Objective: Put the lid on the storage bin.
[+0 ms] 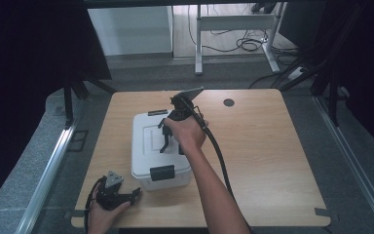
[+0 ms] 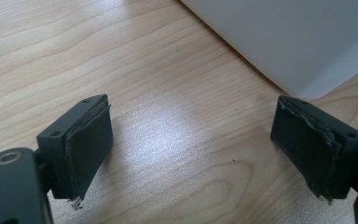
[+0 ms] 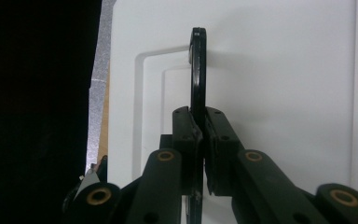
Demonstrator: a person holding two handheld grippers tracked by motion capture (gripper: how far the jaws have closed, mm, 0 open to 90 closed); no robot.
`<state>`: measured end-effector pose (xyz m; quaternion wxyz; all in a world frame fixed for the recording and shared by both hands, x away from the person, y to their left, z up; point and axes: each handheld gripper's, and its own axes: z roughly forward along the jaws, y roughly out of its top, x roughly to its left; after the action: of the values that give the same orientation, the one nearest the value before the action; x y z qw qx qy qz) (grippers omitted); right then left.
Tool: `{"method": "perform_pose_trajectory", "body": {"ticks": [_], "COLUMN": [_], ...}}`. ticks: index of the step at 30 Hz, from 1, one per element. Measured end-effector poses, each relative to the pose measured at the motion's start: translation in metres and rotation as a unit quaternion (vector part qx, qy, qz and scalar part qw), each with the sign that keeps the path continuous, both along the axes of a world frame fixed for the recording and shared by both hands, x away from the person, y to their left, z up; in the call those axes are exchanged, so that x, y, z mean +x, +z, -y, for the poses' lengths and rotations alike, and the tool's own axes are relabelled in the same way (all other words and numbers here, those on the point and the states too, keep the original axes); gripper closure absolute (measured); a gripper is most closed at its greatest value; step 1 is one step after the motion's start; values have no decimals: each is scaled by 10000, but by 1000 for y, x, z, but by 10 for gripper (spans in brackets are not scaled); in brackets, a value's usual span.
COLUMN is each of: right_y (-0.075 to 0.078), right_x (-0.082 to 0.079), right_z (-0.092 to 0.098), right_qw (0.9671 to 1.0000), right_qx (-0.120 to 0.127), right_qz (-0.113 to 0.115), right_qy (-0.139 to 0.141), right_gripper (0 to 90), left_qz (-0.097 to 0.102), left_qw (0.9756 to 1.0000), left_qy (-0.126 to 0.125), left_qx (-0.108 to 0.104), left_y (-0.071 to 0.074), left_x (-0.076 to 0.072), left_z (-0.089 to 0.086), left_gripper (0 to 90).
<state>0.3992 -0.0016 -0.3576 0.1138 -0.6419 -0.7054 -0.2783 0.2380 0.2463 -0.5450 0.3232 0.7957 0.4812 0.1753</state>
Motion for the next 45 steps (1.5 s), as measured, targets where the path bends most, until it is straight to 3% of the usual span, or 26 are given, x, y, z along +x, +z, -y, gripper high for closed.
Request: {"method": "perform_pose_trajectory", "body": {"ticks": [3, 10, 11, 14, 19, 23, 25, 28, 31, 35, 39, 45], "right_y": [0, 14, 19, 23, 30, 30, 28, 26, 19, 11, -9, -36], "right_x": [0, -5, -7, -10, -20, -25, -31, -35, -43, -49, -60, -71], "right_z": [0, 15, 21, 28, 57, 74, 93, 106, 133, 154, 186, 214], "right_qw": [9999, 9971, 9957, 9942, 9890, 9864, 9842, 9833, 9823, 9815, 9816, 9815], "right_qx": [11, 190, 232, 259, 392, 405, 436, 416, 407, 405, 473, 610], "right_qz": [94, 660, 831, 976, 1364, 1526, 1655, 1711, 1787, 1839, 1837, 1815], "right_qy": [101, 322, 340, 376, 428, 464, 455, 454, 396, 349, 234, 89], "right_gripper": [773, 639, 605, 582, 515, 483, 468, 452, 411, 396, 381, 373], "left_qz": [0, 7, 6, 5, -8, -8, -8, -9, -9, -9, 3, 10], "left_qw": [10000, 10000, 10000, 10000, 10000, 10000, 10000, 10000, 10000, 10000, 10000, 10000], "left_qy": [0, 4, 3, 4, -3, -1, -1, -2, 1, -1, 5, 9], "left_qx": [0, -1, -3, -6, 7, 4, 3, 5, 4, 3, -4, -7], "left_y": [0, 0, 0, 0, 0, 0, 0, 0, 0, 0, 0, 0], "left_x": [0, 0, 0, 0, 0, 0, 0, 0, 0, 0, 0, 0], "left_z": [0, 0, 0, 0, 0, 0, 0, 0, 0, 0, 0, 0], "left_gripper": [127, 127, 127, 127, 127, 127, 127, 127, 127, 127, 127, 127]}}
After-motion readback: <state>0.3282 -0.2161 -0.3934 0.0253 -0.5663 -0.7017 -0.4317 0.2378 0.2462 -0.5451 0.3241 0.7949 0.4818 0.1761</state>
